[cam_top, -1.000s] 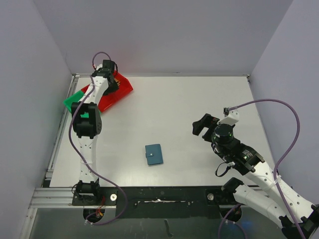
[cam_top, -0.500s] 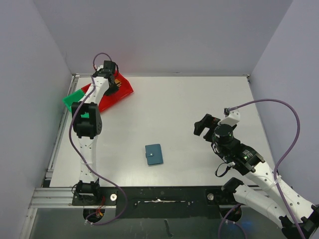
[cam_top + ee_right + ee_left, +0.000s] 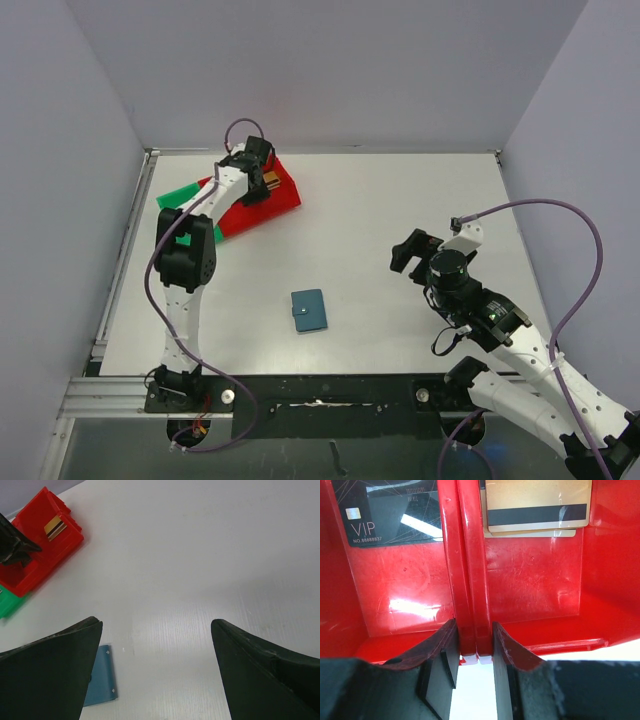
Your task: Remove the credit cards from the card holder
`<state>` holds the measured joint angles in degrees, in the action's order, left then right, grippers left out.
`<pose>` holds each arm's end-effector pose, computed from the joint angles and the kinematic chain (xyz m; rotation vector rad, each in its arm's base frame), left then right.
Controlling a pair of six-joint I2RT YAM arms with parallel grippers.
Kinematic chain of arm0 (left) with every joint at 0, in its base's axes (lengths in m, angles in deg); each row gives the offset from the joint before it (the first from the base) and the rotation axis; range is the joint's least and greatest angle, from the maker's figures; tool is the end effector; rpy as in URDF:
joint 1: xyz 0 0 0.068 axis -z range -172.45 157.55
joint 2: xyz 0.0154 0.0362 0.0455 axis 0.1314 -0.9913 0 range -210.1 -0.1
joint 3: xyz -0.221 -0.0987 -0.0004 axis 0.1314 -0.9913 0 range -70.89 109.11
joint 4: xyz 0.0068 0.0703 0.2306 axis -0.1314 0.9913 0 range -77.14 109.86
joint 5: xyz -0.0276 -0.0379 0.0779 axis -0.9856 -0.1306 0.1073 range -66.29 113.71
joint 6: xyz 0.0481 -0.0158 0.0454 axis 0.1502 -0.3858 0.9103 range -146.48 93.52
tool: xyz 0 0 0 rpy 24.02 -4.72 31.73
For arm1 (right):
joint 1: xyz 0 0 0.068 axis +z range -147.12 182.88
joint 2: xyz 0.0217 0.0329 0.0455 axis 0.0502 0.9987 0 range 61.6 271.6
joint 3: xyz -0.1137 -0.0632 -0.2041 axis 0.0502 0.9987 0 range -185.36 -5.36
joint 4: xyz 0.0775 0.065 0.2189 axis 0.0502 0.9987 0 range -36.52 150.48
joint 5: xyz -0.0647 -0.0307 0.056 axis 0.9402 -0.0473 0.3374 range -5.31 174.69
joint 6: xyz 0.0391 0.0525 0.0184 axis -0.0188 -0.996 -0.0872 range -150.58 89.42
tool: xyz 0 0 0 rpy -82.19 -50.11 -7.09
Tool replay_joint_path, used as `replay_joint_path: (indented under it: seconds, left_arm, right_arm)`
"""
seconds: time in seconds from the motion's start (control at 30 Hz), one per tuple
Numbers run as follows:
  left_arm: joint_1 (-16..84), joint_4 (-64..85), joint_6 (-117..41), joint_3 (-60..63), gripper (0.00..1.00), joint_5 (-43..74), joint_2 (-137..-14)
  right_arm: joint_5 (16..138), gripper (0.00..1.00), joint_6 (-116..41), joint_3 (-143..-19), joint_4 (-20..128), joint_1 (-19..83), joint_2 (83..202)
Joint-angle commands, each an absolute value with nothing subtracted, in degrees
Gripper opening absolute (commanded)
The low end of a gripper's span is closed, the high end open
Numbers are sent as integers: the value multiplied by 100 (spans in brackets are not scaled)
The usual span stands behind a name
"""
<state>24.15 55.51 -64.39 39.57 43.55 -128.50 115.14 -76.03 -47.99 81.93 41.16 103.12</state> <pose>0.4429 -0.1128 0.1745 -0.5821 2.4660 0.0894 0.1552 0.0872 0.2760 0.4496 1.9488 0.4017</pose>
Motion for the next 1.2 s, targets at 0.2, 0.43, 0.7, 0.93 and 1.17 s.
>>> replay_joint_path:
  seconds: [0.2,0.43,0.7,0.93,1.17]
  left_arm:
    - [3412,5050,-6847,3195,19,4230,-12084]
    - [4197,4885,-7026,2858,19,4375,-11937]
    - [5029,4877,-7124,2892,19,4494,-11987]
    - [5369,4920,-7309,3025,19,4531,-12101]
    - [5492,4976,-7412,3079,19,4509,-12115]
  right_arm:
    - [12246,95,-7872,-4862,8419,4088,10194]
    - [12729,96,-8047,-4783,8640,4074,9951]
    - [12976,98,-8155,-4766,8985,3967,9698]
    - [12954,98,-8305,-4689,9230,3892,9512]
    - [12890,98,-8427,-4546,9275,3888,9396]
